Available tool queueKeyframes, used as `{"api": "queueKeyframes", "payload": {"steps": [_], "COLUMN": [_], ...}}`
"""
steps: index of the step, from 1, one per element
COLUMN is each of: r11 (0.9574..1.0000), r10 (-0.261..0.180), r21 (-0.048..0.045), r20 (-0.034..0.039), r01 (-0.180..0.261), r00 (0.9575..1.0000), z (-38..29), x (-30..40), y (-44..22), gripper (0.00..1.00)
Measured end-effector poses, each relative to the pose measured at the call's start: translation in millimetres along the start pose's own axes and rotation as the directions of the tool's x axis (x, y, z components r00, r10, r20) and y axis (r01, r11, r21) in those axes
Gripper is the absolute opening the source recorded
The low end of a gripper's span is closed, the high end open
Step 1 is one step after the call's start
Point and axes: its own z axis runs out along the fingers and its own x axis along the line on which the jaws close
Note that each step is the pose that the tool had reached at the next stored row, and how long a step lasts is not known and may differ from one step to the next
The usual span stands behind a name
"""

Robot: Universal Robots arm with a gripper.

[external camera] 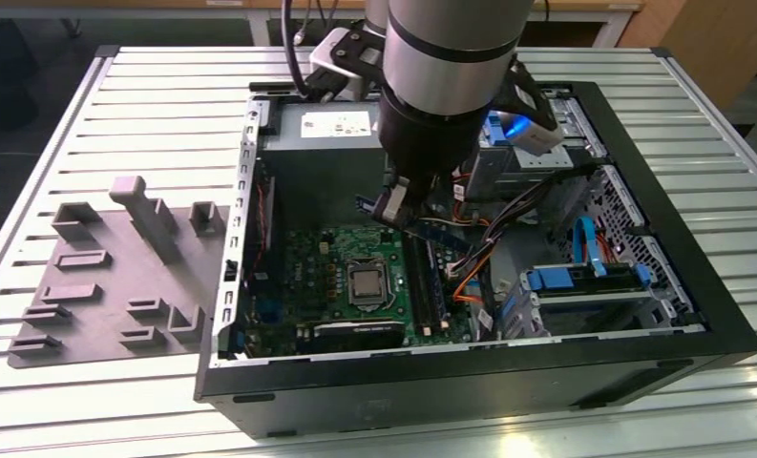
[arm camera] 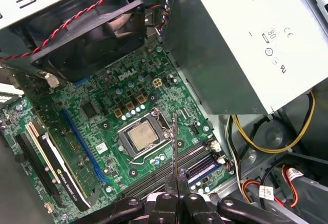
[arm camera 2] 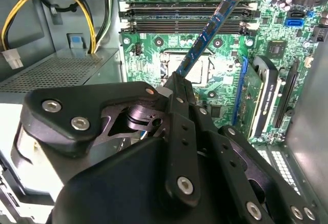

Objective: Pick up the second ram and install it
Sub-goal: 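Insert the second ram into the second slot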

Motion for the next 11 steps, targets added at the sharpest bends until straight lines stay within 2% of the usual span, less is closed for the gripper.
{"api": "queueKeyframes", "payload": {"steps": [11], "r11": [0.9996], "r10": [0.028], "r21": [0.0036], "r20": [0.0009], "r01": [-0.028], "r00": [0.9996], "z": [0.1], "x": [0.0], "y": [0.0], "gripper": [0.12]}}
